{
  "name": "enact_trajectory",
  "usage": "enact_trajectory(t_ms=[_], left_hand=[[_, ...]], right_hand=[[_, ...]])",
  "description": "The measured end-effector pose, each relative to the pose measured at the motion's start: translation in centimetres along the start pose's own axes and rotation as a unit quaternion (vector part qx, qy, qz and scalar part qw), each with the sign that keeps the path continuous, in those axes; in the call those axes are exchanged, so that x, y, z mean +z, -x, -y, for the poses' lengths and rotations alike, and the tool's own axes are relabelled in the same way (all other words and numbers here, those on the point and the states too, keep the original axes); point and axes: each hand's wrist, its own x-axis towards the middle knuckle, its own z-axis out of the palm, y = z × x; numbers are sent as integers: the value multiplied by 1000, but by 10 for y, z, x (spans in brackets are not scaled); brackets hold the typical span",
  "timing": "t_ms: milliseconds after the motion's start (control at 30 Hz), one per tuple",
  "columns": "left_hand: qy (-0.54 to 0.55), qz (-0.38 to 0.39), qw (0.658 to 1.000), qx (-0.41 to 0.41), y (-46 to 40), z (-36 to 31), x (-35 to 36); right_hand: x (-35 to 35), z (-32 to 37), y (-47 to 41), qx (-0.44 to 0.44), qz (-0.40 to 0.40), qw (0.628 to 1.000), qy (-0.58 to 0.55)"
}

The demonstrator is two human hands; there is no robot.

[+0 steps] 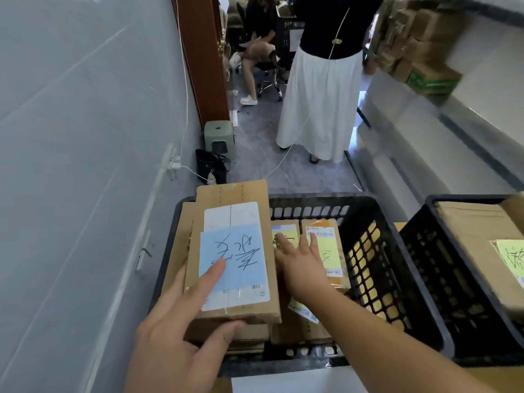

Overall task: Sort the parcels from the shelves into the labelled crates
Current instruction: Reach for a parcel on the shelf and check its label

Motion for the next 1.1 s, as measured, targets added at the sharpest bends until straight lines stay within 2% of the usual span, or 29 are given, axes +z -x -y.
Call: enact_trajectory(t_ms=[300, 500, 767, 1100], left_hand=[[-18, -3, 1000, -18, -3, -11, 14], [-30, 26, 998, -38, -6, -22, 41], [-86, 171, 975, -113, -32, -8, 107], [-163, 226, 945, -168, -50, 12, 152]], right_hand=[[-29, -13, 22, -4, -82, 983, -162], [-43, -67, 67, 7, -168, 959, -227], [-26, -116, 79, 7, -135, 962, -238], [-17, -113, 81, -4, -150, 957, -247]])
